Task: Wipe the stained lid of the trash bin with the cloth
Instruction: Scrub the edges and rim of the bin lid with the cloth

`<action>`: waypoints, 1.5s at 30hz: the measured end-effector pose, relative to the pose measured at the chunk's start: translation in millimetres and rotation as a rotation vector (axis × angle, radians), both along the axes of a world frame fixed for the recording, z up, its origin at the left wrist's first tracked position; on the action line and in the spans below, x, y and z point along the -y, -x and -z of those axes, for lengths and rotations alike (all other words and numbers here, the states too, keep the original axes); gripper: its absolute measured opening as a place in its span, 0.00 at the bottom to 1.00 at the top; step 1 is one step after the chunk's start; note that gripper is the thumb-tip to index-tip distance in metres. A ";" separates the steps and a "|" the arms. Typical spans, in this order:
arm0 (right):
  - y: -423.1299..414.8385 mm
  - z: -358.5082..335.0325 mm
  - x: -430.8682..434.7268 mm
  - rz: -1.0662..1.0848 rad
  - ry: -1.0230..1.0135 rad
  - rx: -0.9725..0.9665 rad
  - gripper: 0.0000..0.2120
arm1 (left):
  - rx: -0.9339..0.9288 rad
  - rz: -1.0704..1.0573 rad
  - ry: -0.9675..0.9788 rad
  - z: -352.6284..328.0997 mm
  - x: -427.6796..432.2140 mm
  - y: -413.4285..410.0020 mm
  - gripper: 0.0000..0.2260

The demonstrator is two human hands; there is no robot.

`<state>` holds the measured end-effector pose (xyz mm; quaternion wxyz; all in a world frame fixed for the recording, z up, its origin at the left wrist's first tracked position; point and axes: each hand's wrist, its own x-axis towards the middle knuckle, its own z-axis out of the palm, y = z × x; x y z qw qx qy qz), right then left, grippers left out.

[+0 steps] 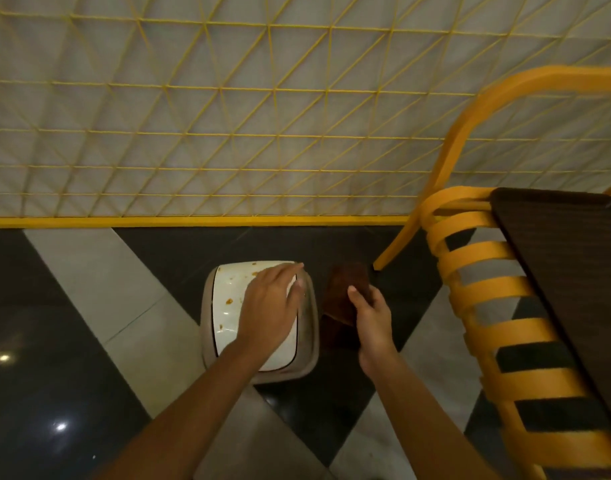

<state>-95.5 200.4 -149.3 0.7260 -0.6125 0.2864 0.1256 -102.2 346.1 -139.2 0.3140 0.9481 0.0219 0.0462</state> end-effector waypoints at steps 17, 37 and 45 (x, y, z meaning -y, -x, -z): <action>-22.0 72.0 -30.4 -0.296 0.426 0.162 0.12 | -0.179 0.206 -0.487 42.8 -1.7 -40.1 0.26; -29.6 74.8 -34.0 -0.370 0.351 0.327 0.12 | -0.169 0.251 -0.547 43.5 -13.8 -39.7 0.30; -65.2 66.0 -35.4 -0.410 0.205 0.153 0.15 | -0.168 0.248 -0.461 46.6 -13.9 -41.6 0.37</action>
